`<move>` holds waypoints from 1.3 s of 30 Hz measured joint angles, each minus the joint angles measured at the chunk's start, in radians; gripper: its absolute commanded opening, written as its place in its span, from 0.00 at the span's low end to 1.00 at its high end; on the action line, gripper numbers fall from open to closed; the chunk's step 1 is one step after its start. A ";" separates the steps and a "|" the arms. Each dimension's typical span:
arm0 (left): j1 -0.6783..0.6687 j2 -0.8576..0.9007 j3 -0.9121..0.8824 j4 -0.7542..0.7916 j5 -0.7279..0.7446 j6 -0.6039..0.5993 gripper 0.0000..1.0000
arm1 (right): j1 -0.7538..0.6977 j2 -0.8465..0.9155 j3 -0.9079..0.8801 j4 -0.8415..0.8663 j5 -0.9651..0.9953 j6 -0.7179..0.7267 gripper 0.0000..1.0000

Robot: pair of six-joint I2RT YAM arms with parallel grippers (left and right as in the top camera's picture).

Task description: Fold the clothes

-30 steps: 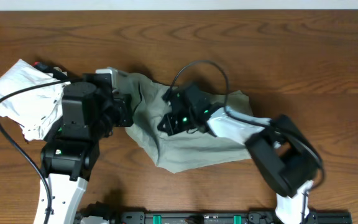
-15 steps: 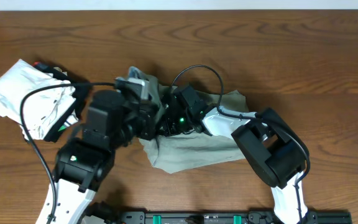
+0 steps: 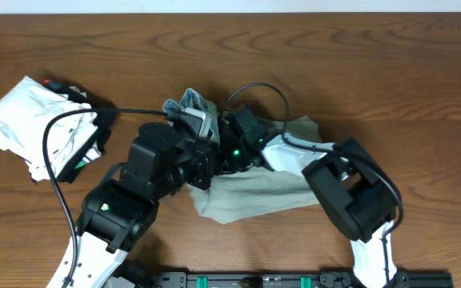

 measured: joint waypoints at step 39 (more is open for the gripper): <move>-0.345 0.450 0.148 0.237 -0.053 0.059 0.06 | -0.613 -0.397 -0.046 -0.931 0.642 -0.197 0.28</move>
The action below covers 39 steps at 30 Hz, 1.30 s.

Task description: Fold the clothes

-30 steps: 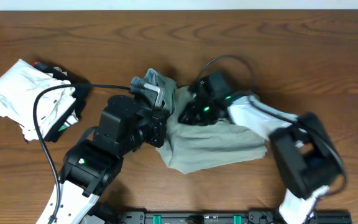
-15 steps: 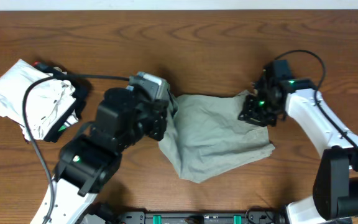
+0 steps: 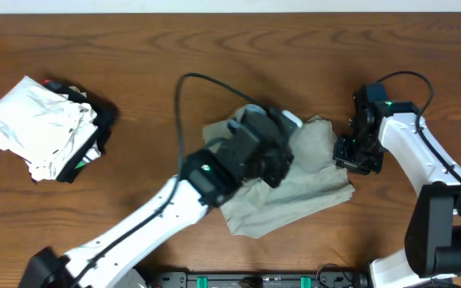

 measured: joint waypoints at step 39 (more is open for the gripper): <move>-0.183 0.180 0.000 0.360 0.017 -0.018 0.08 | 0.084 0.133 -0.002 0.022 0.016 0.000 0.27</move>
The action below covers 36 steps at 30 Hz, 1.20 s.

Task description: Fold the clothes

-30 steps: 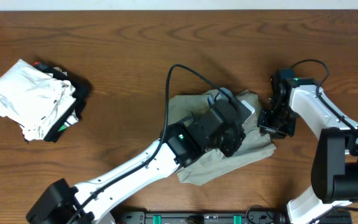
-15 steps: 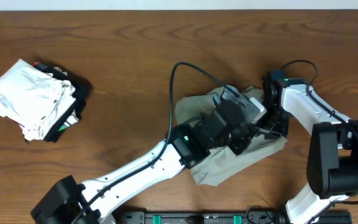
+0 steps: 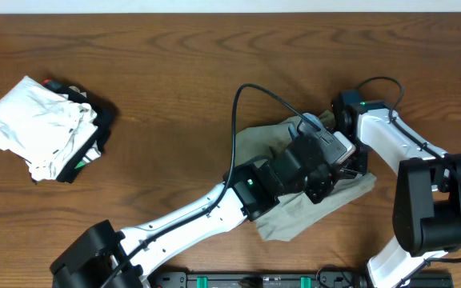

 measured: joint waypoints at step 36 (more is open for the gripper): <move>0.242 -0.204 0.005 -0.566 -0.054 -0.047 0.93 | -0.162 -0.131 0.451 -0.262 0.009 -0.330 0.45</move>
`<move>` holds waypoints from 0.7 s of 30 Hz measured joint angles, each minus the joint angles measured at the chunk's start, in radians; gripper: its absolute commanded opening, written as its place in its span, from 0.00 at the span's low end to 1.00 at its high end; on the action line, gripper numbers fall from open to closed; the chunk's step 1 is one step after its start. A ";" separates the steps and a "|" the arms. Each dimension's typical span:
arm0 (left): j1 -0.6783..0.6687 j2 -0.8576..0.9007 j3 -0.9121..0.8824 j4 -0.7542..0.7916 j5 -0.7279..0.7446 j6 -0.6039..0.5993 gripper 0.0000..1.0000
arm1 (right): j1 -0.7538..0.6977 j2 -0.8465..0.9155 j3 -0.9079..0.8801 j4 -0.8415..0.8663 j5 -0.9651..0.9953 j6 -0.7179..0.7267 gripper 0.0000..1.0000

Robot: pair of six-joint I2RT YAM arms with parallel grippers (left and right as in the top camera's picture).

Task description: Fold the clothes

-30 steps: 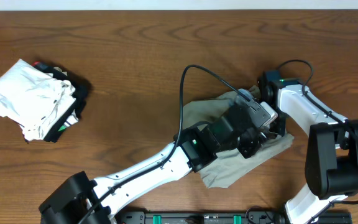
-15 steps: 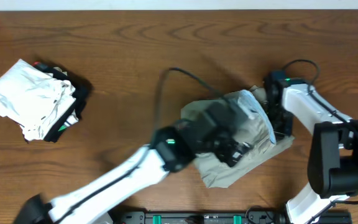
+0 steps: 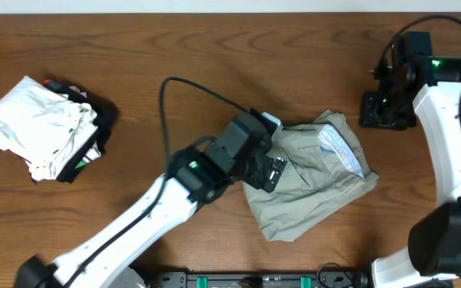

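Observation:
An olive-green shirt [image 3: 306, 192] lies bunched and partly folded right of the table's middle, its collar and pale blue inner lining [image 3: 341, 150] turned up on top. My left gripper [image 3: 269, 171] sits low at the shirt's left edge, over the cloth; its jaws are hidden under the wrist. My right gripper [image 3: 386, 112] hangs over bare wood up and to the right of the shirt, apart from it, with nothing in it and its fingers spread.
A pile of clothes lies at the far left: a white garment [image 3: 30, 126] on top of a black one [image 3: 90, 132]. The left arm's cable [image 3: 190, 86] arcs over the table behind the shirt.
My left gripper has moved from the shirt's middle back to its left edge. My right gripper has left the shirt's right side for bare table farther back. The collar now lies on top.
Both grippers were together at the shirt's left end near the table's middle. Then the shirt lay farther right, with the left gripper on it and the right one beside it. Both then met over its right half. Now it lies folded over, collar up.

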 measured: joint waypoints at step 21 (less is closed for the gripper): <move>0.000 0.240 -0.016 -0.020 0.000 -0.159 0.94 | 0.215 0.011 -0.164 0.100 -0.206 -0.198 0.47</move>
